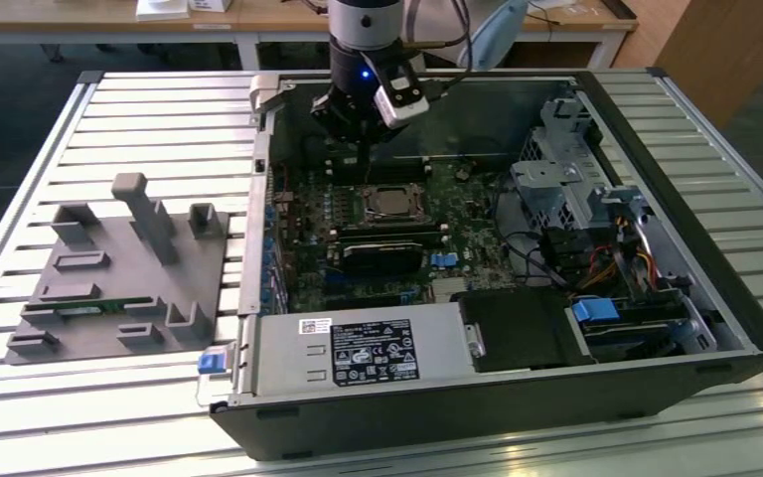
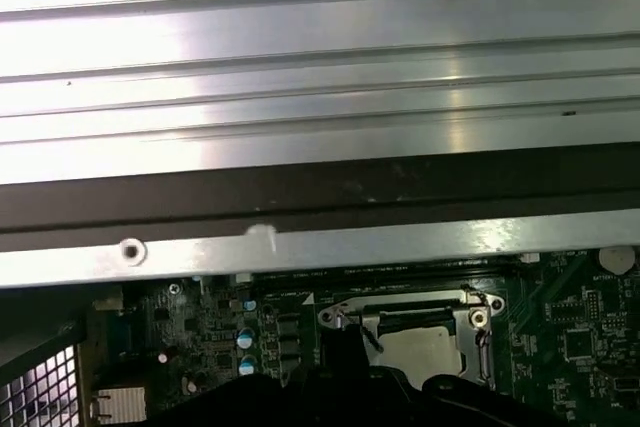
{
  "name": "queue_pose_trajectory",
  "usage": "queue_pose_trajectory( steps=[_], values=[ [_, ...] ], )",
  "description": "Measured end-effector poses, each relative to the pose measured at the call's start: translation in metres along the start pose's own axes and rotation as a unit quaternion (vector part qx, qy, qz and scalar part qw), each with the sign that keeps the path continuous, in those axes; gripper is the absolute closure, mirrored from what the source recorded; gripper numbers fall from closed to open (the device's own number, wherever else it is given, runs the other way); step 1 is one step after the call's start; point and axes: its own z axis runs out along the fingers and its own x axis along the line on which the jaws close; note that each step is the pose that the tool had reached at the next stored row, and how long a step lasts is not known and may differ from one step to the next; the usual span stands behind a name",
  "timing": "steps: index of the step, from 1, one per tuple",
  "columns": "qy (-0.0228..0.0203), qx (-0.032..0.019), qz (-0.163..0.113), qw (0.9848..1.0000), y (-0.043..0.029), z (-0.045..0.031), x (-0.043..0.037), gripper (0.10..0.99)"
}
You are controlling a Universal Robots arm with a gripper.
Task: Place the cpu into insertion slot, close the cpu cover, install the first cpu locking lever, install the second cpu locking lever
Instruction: 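Install the first cpu locking lever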
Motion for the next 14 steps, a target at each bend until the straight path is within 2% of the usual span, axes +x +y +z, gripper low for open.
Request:
queue_pose_trajectory(
  steps=[5, 7, 8, 10, 11, 14],
  values=[
    [0.0011, 0.0001, 0.0, 1.0, 0.0014, 0.0024, -0.0159, 0.984],
    [0.0011, -0.0001, 0.0, 1.0, 0.0016, 0.0033, -0.0181, 0.984],
    [0.0013, -0.0016, 0.0, 1.0, 0.0015, 0.0035, -0.0181, 0.984],
    [0.0023, -0.0125, 0.0, 0.9999, 0.0015, 0.0043, -0.0181, 0.984],
    [0.0025, -0.0157, -0.001, 0.9999, 0.0016, 0.005, -0.0182, 0.984],
    [0.0021, -0.0158, -0.007, 0.9998, 0.0017, 0.0079, -0.0194, 0.984]
  ],
)
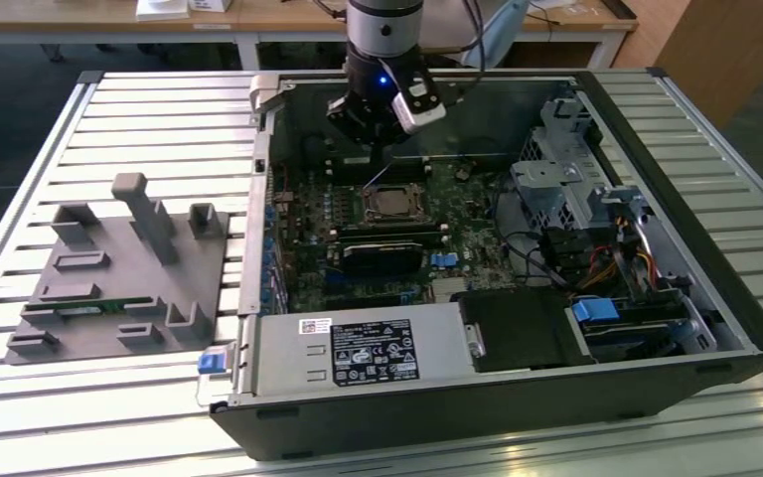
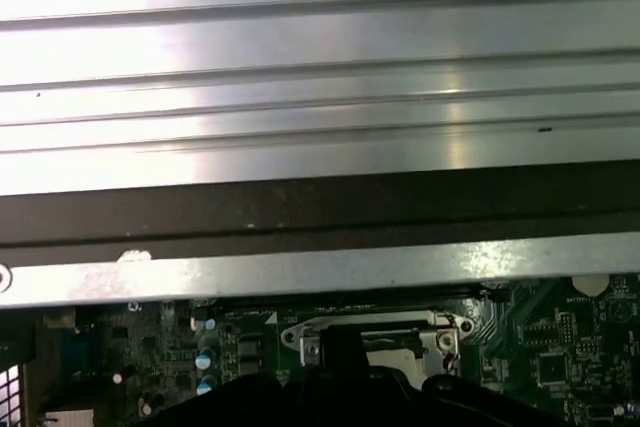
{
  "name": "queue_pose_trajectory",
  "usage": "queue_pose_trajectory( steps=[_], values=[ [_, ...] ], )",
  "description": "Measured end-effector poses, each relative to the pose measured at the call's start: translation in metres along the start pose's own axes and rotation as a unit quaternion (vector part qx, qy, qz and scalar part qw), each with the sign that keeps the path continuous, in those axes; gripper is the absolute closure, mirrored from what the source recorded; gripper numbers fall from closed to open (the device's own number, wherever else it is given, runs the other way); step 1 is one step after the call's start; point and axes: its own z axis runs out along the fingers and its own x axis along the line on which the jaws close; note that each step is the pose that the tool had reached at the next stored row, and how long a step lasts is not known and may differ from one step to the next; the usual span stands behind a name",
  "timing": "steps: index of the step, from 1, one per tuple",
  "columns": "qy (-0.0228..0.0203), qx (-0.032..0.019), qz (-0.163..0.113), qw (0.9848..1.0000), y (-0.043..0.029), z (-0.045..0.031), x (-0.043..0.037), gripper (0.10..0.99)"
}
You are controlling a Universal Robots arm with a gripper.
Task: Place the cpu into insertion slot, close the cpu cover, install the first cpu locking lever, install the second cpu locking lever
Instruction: 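Install the first cpu locking lever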
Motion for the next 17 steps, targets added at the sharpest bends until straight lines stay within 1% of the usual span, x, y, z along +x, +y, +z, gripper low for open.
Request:
queue_pose_trajectory(
  steps=[3, 8, 11, 14, 17],
  values=[
    [0.0002, 0.0001, -0.007, 1.0, 0.0005, 0.0026, -0.0018, 0.984],
    [0.0002, 0.0, -0.008, 1.0, 0.0024, 0.0039, -0.0043, 0.984],
    [0.0009, -0.0001, -0.009, 1.0, 0.0031, 0.0059, -0.0089, 0.984],
    [0.0016, 0.0001, -0.02, 0.9998, 0.0031, 0.007, -0.0107, 0.984],
    [0.002, 0.0, -0.022, 0.9998, 0.0042, 0.0078, -0.0151, 0.984]
  ],
)
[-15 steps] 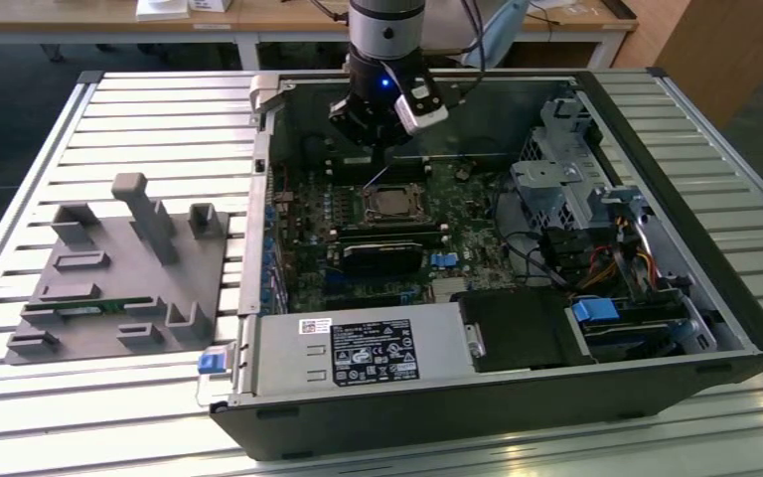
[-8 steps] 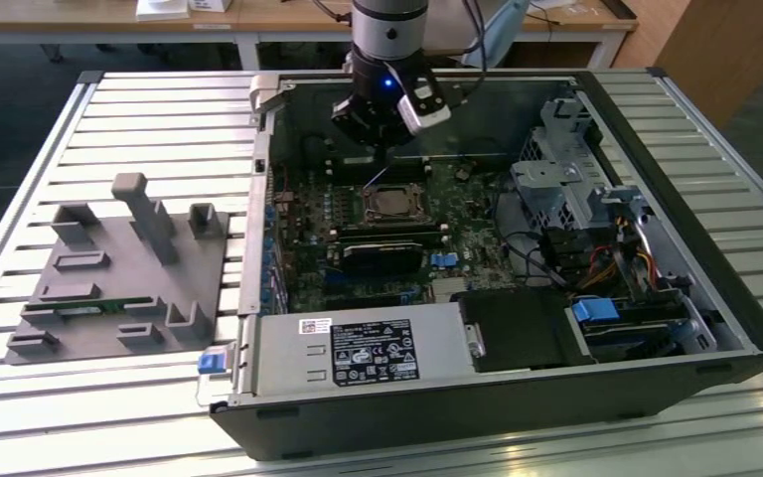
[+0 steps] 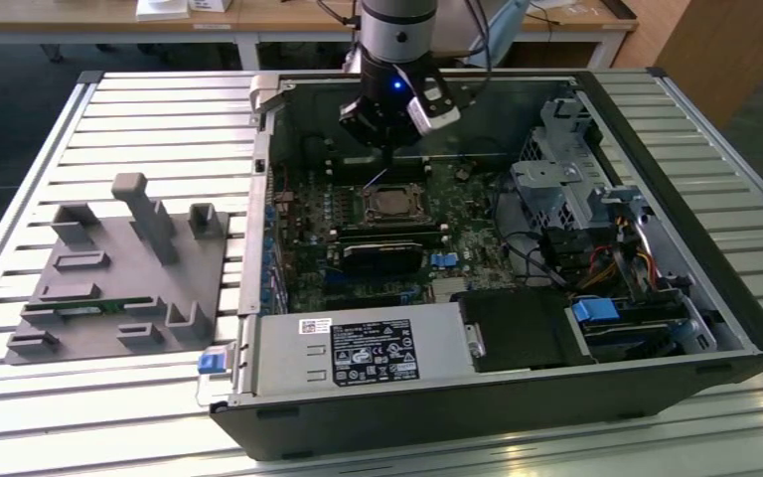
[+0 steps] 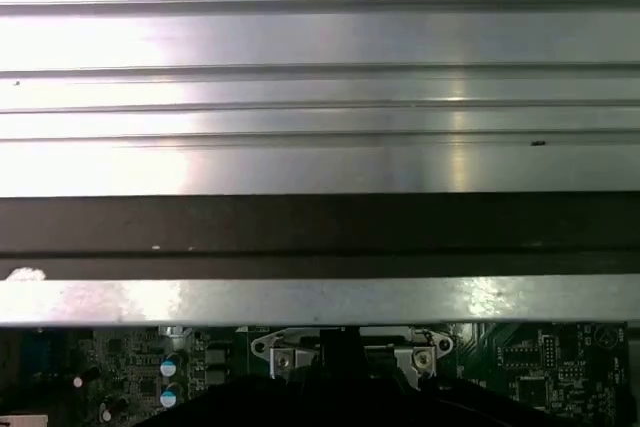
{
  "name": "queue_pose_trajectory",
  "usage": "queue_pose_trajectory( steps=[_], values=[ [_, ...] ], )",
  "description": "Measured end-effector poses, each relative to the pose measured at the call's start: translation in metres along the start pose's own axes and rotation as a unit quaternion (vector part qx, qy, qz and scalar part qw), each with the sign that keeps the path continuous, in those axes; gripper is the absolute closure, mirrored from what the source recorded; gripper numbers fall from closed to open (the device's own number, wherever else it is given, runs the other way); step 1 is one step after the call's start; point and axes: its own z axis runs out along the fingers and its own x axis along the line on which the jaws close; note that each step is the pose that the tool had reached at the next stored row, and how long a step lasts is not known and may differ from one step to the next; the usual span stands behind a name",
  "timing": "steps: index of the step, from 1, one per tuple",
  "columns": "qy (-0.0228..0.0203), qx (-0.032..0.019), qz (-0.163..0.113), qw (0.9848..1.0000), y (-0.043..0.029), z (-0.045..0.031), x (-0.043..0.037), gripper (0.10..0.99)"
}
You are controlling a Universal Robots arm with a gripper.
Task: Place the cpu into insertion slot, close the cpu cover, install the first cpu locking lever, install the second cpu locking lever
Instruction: 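Install the first cpu locking lever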
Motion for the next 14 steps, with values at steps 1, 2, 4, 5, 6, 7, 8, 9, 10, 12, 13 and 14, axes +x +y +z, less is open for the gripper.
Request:
queue_pose_trajectory(
  steps=[1, 2, 4, 5, 6, 7, 8, 9, 10, 12, 13, 14],
  values=[
    [0.0001, 0.0, 0.0, 1.0, 0.0003, 0.0003, -0.0013, 0.984],
    [0.0003, 0.0, 0.0, 1.0, 0.0006, 0.0005, -0.0025, 0.984],
    [0.0003, -0.0001, 0.0, 1.0, 0.0008, 0.0012, -0.0048, 0.984],
    [0.0003, 0.0, 0.0, 1.0, 0.0009, 0.0015, -0.0061, 0.984],
    [0.0003, 0.0, 0.0, 1.0, 0.0011, 0.0018, -0.0069, 0.984],
    [0.0004, 0.0001, 0.0, 1.0, 0.0012, 0.0023, -0.0078, 0.984],
    [0.0004, 0.0001, 0.0, 1.0, 0.0014, 0.0028, -0.0091, 0.984],
    [0.0004, 0.0, 0.0, 1.0, 0.0016, 0.0034, -0.0104, 0.984],
    [0.0005, 0.0001, 0.0, 1.0, 0.0018, 0.004, -0.0118, 0.984],
    [0.0007, 0.0001, 0.0, 1.0, 0.0021, 0.0057, -0.0138, 0.984],
    [0.0009, 0.0001, 0.0, 1.0, 0.0022, 0.0066, -0.0147, 0.984],
    [0.0009, 0.0001, 0.0, 1.0, 0.0023, 0.0076, -0.0155, 0.984]
  ],
)
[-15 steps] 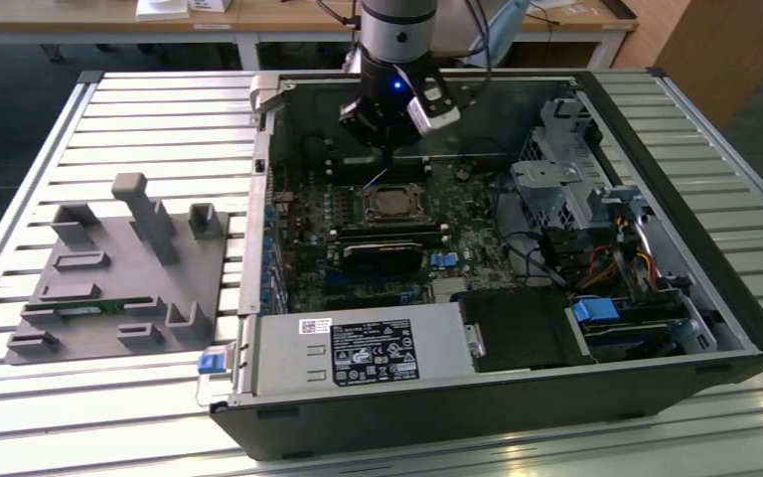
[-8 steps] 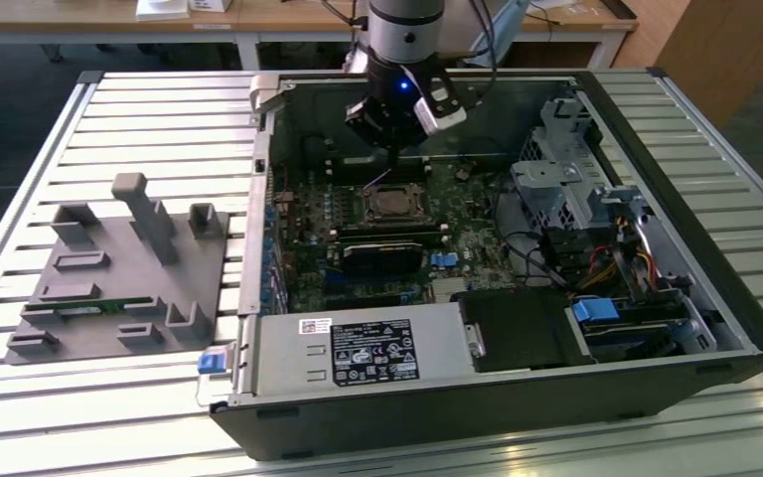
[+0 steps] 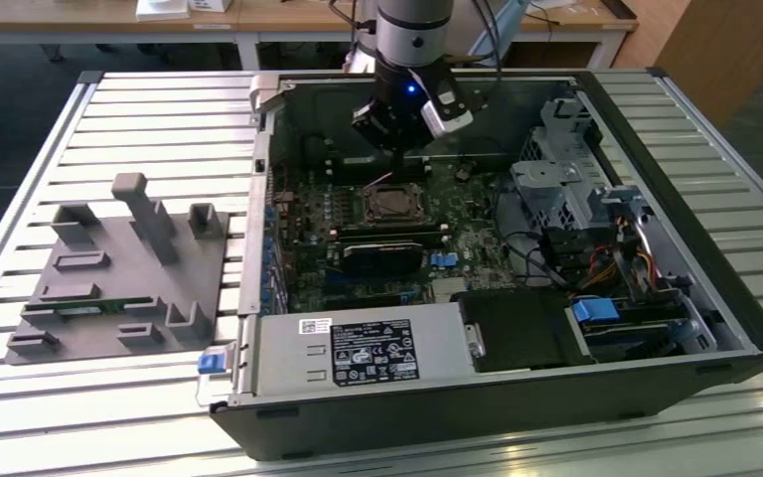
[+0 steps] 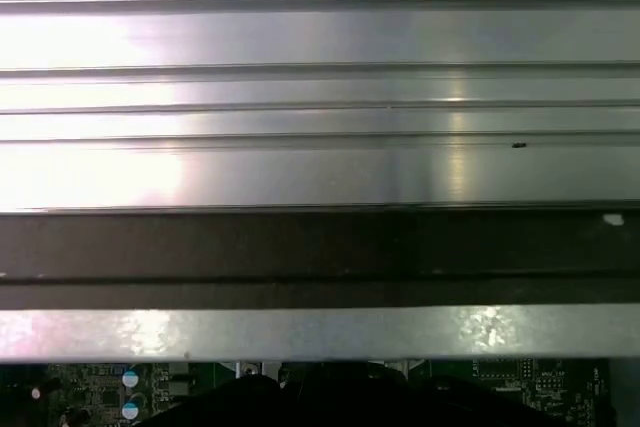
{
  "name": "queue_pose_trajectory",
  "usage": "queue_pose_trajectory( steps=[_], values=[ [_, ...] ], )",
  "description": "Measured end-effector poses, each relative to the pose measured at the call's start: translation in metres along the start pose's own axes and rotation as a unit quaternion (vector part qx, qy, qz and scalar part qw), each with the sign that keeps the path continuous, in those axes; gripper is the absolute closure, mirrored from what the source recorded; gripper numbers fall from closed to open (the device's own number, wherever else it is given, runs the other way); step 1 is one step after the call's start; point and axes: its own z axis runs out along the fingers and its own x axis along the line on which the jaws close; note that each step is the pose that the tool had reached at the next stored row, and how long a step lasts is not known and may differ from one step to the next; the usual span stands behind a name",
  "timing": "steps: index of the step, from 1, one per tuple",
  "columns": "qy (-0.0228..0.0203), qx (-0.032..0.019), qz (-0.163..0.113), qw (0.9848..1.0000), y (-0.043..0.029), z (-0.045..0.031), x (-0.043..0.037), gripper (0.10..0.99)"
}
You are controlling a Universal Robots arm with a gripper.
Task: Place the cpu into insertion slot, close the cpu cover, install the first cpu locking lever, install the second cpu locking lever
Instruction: 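Install the first cpu locking lever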
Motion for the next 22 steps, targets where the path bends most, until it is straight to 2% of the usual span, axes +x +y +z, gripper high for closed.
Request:
queue_pose_trajectory(
  steps=[16, 22],
  values=[
    [0.0028, 0.0001, 0.0, 1.0, 0.0006, 0.0188, -0.0096, 0.984],
    [0.0034, 0.0014, 0.0, 1.0, 0.0006, 0.0238, -0.0103, 0.984]
  ],
)
